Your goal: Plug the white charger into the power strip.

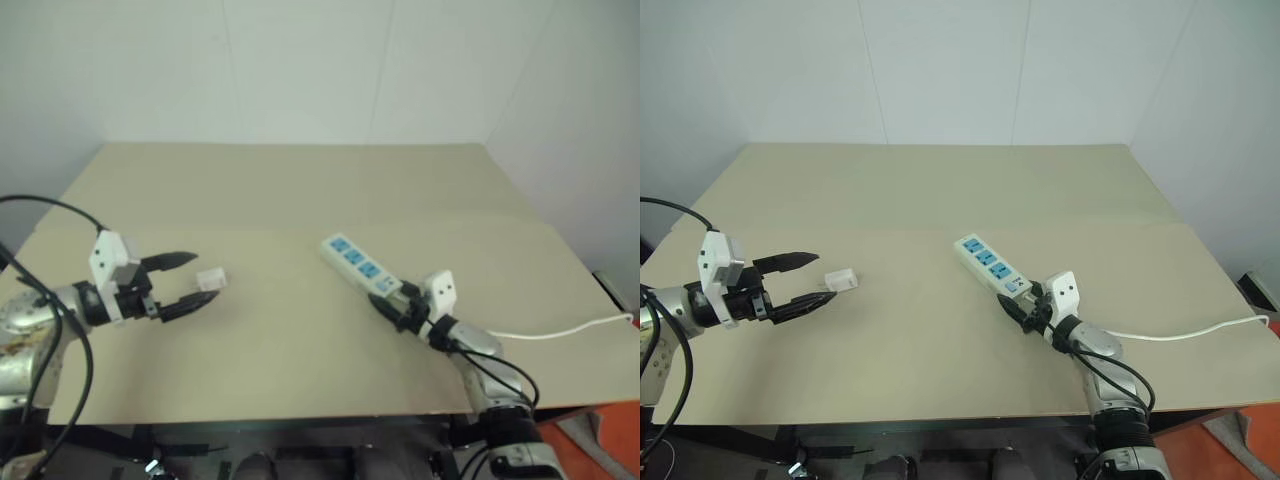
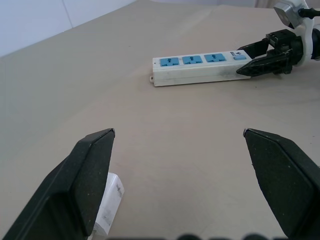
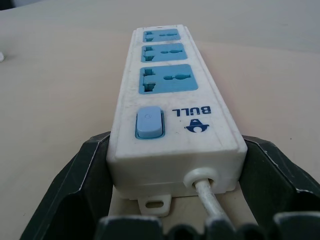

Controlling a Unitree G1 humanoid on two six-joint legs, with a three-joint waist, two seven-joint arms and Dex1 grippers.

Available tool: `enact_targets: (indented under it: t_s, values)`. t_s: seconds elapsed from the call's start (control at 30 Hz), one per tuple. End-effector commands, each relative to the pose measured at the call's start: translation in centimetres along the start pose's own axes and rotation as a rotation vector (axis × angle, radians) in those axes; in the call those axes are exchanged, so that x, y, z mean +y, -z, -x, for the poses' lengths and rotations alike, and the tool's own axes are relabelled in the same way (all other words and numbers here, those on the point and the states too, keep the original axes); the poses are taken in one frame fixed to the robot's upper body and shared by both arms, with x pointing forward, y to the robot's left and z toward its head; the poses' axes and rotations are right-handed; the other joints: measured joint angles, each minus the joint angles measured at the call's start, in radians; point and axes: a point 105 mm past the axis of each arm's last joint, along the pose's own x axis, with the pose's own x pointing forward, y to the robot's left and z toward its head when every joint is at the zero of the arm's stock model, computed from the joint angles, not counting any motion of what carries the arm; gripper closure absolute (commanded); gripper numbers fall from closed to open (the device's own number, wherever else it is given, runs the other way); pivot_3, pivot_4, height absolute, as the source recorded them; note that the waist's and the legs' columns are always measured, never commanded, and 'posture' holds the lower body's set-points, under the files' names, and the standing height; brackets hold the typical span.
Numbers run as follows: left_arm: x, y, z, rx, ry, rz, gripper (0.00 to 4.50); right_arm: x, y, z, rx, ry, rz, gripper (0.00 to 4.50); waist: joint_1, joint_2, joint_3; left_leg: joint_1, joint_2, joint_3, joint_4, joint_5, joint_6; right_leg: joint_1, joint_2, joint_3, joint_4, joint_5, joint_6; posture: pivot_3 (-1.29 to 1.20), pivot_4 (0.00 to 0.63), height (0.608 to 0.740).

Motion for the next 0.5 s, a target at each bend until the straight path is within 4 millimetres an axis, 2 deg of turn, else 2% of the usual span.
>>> enact_targets:
  t_s: [0.03,0.3,0.4,0.5]
  values:
    - [0.2,-1.6,0.3,-0.022,-0.014,-0.072,0.00,2.1,-2.4,0.3,-0.083,-0.172,0.056,1.08,0.001,0.000,0.000,0.000,0.000,0.000,0.000,0.000,0.000,0.000,0.000,0.000,0.000,0.000,0.000,0.00,0.150,0.740]
    - [3.3,-3.0,-1.1,0.075,-0.191,-0.164,0.00,4.8,-3.8,2.7,-0.075,-0.570,0.201,1.08,0.008,0.000,0.000,-0.001,0.000,0.000,0.000,0.000,0.000,0.000,0.000,0.000,0.000,0.000,0.001,0.00,0.150,0.740]
    - [4.6,-4.1,-1.9,0.138,-0.216,-0.218,0.00,5.7,-3.5,2.8,-0.021,-0.729,0.245,1.08,0.007,0.000,0.001,-0.001,-0.001,0.000,0.000,0.000,0.000,0.000,0.000,0.000,-0.001,0.000,0.001,0.00,0.150,0.740]
    - [5.6,-5.3,-3.0,0.214,-0.170,-0.241,0.00,6.4,-3.3,1.8,0.024,-0.815,0.229,1.08,0.001,0.000,0.001,-0.001,0.000,0.000,0.000,0.000,0.000,-0.001,0.001,0.000,0.000,0.000,0.001,0.00,0.150,0.740]
